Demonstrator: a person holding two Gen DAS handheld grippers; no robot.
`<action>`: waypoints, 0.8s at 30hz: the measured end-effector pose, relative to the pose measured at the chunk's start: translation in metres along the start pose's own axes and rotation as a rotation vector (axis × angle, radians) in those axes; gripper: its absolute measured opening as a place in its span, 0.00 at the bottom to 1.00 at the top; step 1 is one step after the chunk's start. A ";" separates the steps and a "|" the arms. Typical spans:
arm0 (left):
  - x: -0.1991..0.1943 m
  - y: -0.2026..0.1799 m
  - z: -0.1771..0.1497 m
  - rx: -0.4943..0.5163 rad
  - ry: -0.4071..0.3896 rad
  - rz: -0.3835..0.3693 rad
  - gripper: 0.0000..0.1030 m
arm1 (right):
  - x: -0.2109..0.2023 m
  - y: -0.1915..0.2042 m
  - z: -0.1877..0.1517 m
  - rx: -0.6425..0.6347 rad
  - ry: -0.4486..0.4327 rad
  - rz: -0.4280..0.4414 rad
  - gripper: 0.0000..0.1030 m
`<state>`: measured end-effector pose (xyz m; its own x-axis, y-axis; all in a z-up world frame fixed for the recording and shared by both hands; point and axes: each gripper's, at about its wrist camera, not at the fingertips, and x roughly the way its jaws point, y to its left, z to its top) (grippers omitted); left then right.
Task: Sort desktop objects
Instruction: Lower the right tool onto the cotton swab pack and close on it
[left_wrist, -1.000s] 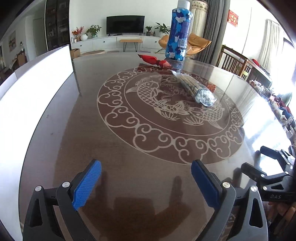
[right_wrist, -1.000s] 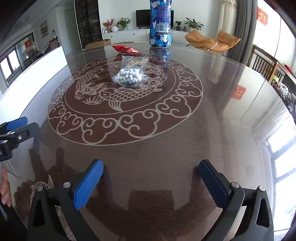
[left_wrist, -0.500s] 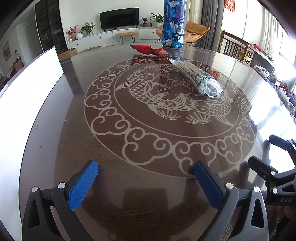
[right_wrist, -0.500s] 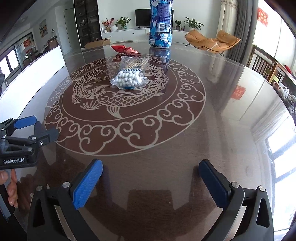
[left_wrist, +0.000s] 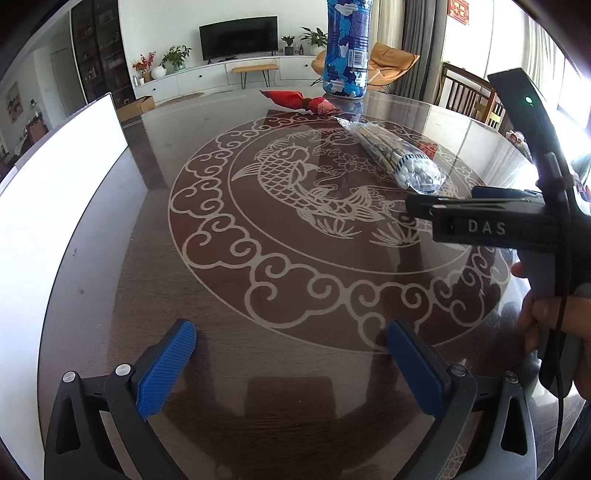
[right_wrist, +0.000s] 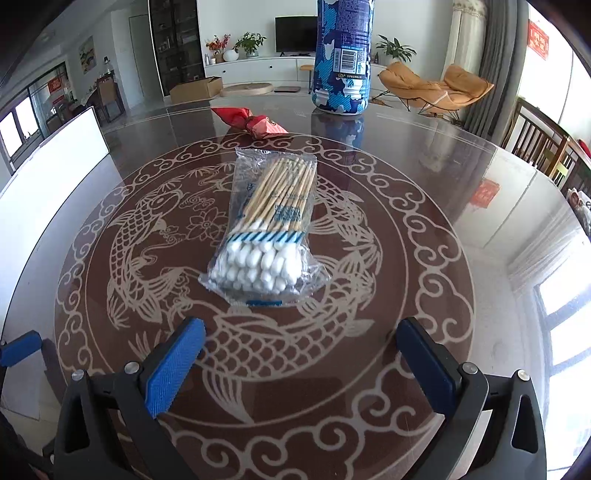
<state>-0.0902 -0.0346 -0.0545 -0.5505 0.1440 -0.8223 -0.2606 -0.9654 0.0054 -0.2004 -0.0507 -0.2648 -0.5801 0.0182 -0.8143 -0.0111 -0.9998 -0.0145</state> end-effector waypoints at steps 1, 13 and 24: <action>0.000 0.000 0.000 0.000 0.000 0.000 1.00 | 0.004 0.002 0.005 -0.001 0.000 0.000 1.00; 0.000 0.000 0.000 0.000 0.000 0.000 1.00 | 0.036 0.019 0.052 -0.036 -0.005 0.028 0.98; -0.001 0.000 -0.001 0.000 0.000 0.000 1.00 | 0.013 -0.022 0.035 0.000 -0.059 0.007 0.39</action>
<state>-0.0892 -0.0346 -0.0541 -0.5503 0.1436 -0.8226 -0.2602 -0.9655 0.0055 -0.2361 -0.0281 -0.2551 -0.6271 0.0110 -0.7789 -0.0070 -0.9999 -0.0085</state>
